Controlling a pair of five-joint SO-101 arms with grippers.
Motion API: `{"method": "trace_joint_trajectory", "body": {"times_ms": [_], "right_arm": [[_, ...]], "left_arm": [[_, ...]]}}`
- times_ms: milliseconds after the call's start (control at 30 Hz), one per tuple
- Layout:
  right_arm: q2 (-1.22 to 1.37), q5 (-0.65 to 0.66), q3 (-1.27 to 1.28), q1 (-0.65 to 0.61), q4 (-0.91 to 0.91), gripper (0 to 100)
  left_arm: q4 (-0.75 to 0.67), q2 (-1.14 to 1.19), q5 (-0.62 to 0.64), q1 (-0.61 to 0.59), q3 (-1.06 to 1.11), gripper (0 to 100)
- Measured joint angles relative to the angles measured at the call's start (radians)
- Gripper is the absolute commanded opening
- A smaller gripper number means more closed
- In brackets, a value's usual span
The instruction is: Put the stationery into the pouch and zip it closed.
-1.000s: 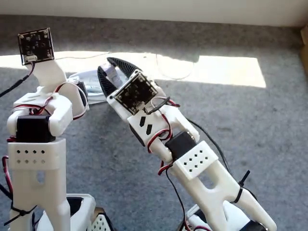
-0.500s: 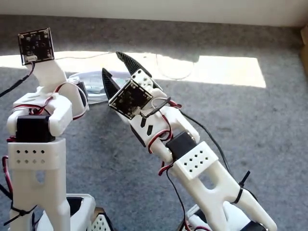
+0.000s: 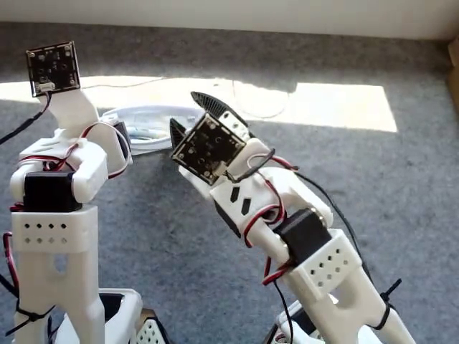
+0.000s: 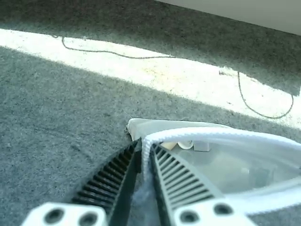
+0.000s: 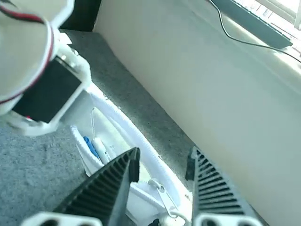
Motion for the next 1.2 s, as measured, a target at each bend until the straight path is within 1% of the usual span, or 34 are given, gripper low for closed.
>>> {"method": "trace_joint_trajectory", "body": {"times_ms": [100, 267, 433, 600, 967, 1200], "right_arm": [[-0.034, 0.000, -0.008, 0.002, 0.077, 15.6], [-0.044, 0.000, -0.008, 0.072, 0.144, 15.6], [-0.044, -0.103, -0.008, 0.117, 0.245, 15.6], [-0.044, -0.143, 0.029, 0.135, 0.255, 15.6], [-0.044, -0.149, 0.261, 0.135, 0.034, 15.6], [-0.044, -0.152, 0.391, 0.135, -0.153, 15.6]], "left_arm": [[0.000, 0.000, 0.000, 0.000, 0.000, 1], [0.000, 0.000, 0.000, 0.000, 0.000, 1], [0.000, 0.000, 0.000, 0.000, 0.000, 1], [0.000, 0.000, 0.000, 0.000, 0.000, 1], [0.000, 0.000, 0.000, 0.000, 0.000, 1], [0.000, 0.000, 0.000, 0.000, 0.000, 1]]}}
